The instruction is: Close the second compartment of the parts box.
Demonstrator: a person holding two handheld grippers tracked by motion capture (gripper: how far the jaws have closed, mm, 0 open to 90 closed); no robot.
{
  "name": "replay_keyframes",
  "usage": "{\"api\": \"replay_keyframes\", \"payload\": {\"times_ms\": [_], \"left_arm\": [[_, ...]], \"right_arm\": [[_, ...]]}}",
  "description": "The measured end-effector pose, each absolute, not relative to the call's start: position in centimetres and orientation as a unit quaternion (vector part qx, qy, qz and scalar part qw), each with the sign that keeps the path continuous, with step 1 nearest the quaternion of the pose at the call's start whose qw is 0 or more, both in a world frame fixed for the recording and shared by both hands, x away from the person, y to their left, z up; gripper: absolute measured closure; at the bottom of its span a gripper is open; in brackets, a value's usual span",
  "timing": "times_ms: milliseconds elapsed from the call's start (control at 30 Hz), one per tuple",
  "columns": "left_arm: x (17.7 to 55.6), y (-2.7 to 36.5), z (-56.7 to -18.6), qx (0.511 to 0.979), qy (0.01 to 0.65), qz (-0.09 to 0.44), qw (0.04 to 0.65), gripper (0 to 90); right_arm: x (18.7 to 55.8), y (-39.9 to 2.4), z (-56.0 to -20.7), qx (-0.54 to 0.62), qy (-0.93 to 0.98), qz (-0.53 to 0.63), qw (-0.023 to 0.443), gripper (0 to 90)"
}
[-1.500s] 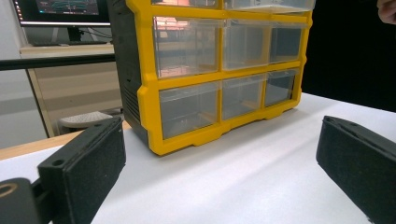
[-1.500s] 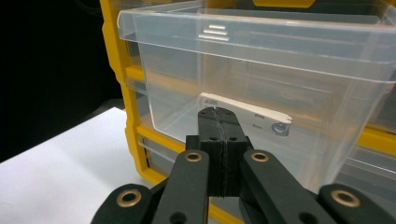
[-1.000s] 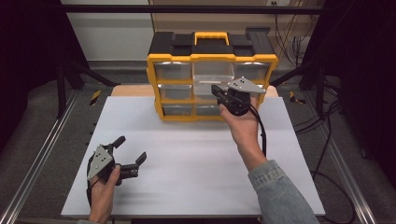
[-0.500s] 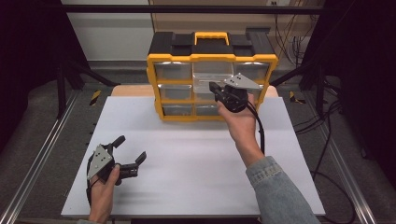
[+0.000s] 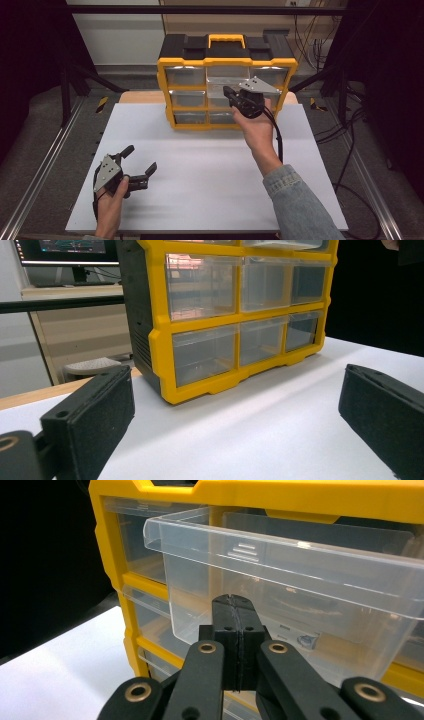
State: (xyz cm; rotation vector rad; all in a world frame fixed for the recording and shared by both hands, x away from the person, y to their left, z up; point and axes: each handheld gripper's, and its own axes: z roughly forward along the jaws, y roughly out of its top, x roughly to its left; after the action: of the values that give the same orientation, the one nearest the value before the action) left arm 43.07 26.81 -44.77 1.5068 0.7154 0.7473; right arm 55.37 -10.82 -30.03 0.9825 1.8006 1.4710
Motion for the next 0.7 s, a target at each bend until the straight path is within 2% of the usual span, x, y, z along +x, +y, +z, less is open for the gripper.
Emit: {"api": "replay_keyframes", "payload": {"times_ms": [700], "left_arm": [[43.12,27.06,-44.74,0.649,0.314,0.323,0.614,1.3]], "right_arm": [[56.27,-10.81,-30.18,0.388,0.666,0.568,0.288,90.0]]}}
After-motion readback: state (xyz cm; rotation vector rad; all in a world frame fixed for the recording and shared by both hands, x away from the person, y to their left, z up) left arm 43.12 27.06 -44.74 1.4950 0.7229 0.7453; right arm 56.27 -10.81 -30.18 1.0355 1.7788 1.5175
